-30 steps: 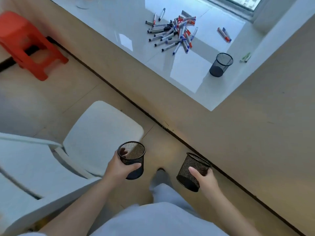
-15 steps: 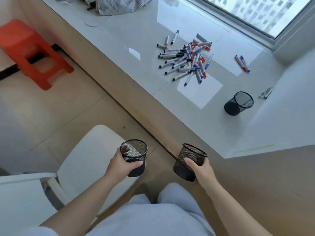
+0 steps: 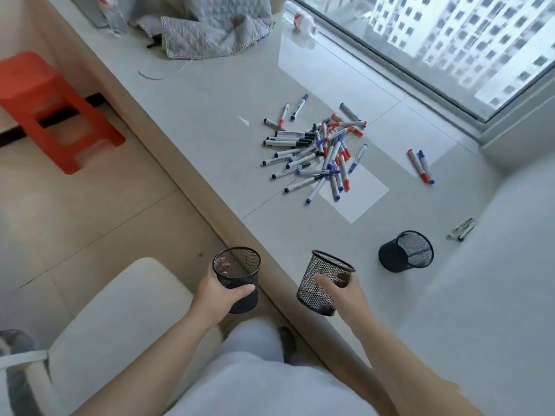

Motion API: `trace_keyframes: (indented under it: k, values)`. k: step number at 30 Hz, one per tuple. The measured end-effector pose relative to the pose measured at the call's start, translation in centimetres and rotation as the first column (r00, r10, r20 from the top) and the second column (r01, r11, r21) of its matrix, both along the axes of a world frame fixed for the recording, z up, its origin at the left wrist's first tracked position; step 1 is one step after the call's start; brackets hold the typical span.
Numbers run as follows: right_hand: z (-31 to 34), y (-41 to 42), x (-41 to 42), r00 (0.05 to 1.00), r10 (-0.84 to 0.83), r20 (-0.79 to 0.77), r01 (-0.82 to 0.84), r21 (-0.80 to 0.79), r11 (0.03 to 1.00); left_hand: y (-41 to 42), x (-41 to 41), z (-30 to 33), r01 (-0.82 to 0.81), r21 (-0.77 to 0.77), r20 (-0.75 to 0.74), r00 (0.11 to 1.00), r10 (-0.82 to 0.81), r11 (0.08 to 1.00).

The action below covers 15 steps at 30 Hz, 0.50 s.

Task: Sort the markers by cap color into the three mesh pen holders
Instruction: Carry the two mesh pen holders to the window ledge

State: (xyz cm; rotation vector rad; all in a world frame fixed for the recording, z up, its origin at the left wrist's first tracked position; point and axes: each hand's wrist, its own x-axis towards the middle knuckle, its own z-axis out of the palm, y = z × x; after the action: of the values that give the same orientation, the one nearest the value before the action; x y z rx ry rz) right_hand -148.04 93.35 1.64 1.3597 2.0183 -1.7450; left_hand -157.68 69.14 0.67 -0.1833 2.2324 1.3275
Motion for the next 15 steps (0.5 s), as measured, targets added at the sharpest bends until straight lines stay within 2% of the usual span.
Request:
trace_keyframes:
  k: [10, 13, 15]
  values:
    - [-0.5, 3.4, -5.7, 0.995, -0.095, -0.01, 0.095, -0.043, 0.995, 5.5, -8.7, 1.6, 0.066, 0.001, -0.048, 0.997, -0.066, 0.998]
    - [-0.9, 4.0, -7.7, 0.985, -0.174, 0.004, 0.174, -0.027, 0.984, 7.4, -12.2, 0.9, 0.199, -0.021, -0.026, 0.98, -0.199, 0.98]
    - [-1.0, 4.3, -8.9, 0.969, -0.248, 0.018, 0.248, -0.003, 0.969, 8.6, -14.7, 0.6, 0.353, -0.052, 0.004, 0.935, -0.353, 0.934]
